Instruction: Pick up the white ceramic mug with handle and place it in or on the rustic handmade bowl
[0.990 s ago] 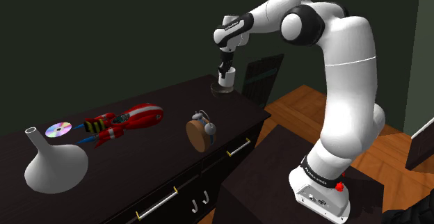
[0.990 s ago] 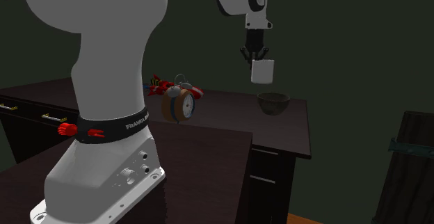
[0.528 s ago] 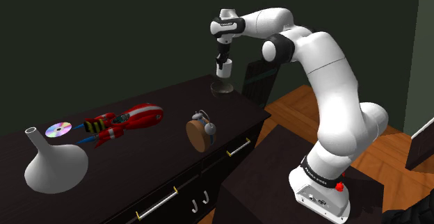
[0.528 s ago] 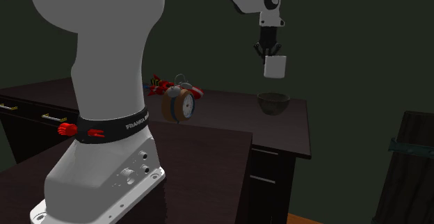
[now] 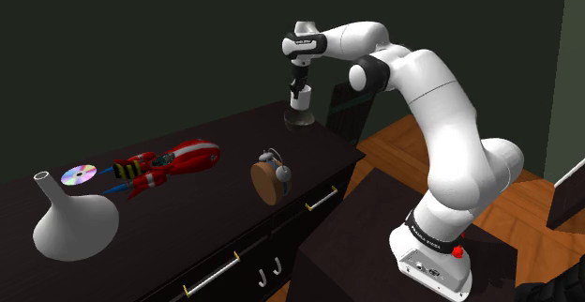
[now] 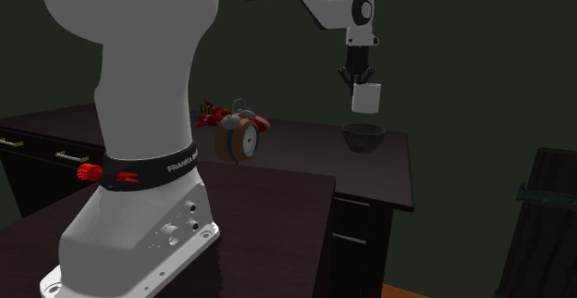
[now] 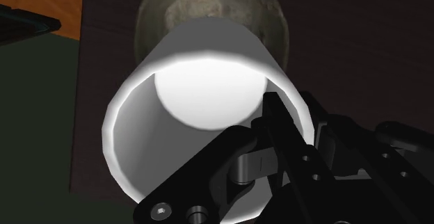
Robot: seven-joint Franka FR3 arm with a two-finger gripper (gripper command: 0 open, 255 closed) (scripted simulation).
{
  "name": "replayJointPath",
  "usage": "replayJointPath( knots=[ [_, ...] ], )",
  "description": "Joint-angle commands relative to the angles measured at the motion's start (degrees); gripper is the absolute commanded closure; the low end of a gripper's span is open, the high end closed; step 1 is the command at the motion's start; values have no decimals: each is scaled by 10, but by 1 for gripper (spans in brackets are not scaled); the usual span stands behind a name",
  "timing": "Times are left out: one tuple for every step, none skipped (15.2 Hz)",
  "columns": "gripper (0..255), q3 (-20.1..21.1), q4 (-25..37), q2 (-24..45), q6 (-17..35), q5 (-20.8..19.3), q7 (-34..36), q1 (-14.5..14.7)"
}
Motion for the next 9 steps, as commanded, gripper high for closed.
replayJointPath(
  knots=[
    [255,0,-7,4,11,0,0,1],
    [255,1,-9,7,17,1,0,1],
    [255,1,-12,10,22,1,0,1],
    [255,1,-13,14,27,1,-1,1],
    [255,1,-15,17,32,2,-1,1],
    [255,2,-17,20,37,2,-1,1],
    [255,2,-18,24,42,2,-1,1],
    [255,2,-18,28,47,3,-1,1],
    [255,2,-19,32,51,3,-1,1]
  ],
)
